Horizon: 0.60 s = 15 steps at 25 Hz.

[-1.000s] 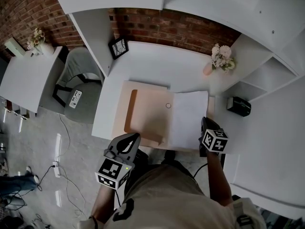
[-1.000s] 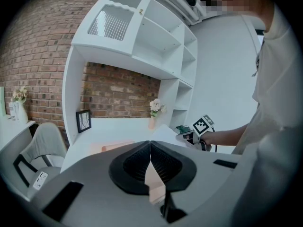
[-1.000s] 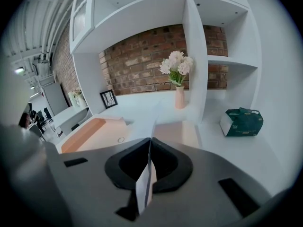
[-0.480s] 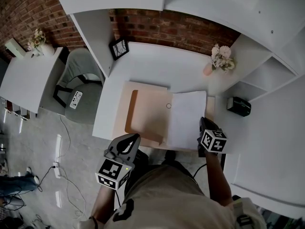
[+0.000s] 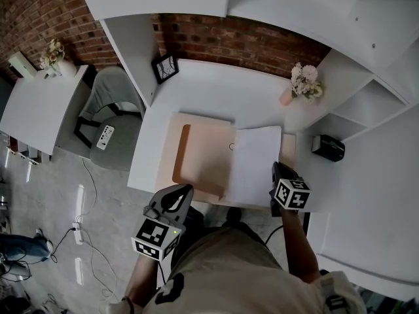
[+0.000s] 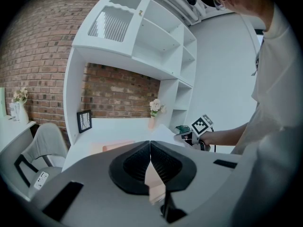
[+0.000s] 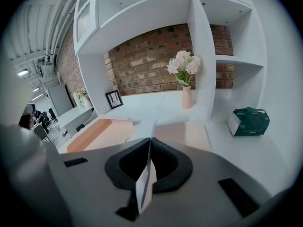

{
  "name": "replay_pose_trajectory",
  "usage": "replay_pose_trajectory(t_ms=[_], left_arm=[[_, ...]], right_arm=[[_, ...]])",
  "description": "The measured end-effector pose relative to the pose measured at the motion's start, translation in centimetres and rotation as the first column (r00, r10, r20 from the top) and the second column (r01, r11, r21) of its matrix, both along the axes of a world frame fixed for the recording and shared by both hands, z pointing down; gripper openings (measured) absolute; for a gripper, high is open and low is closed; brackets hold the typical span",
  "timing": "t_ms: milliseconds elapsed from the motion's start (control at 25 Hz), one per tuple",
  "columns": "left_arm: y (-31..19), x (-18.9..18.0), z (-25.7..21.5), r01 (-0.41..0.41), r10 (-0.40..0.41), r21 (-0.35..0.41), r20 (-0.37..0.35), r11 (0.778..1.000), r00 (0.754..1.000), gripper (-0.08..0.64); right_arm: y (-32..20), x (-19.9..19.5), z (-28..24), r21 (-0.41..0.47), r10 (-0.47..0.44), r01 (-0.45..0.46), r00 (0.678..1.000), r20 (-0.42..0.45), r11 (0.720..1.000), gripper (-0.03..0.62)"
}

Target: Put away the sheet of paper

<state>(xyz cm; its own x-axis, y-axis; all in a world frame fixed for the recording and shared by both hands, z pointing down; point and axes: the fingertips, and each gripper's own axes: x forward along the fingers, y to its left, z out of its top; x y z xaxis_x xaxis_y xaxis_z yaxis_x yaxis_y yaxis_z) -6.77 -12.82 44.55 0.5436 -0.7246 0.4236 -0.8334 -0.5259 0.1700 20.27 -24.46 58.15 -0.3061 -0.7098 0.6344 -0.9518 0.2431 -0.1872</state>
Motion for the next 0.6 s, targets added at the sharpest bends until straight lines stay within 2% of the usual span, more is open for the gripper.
replay_pose_trajectory(t_ms=[600], left_arm=[[-0.03, 0.12, -0.25, 0.005, -0.004, 0.012, -0.001, 1.000, 1.000, 0.017]], right_arm=[[-0.23, -0.52, 0.03, -0.009, 0.010, -0.010, 0.999, 0.049, 1.000, 0.028]])
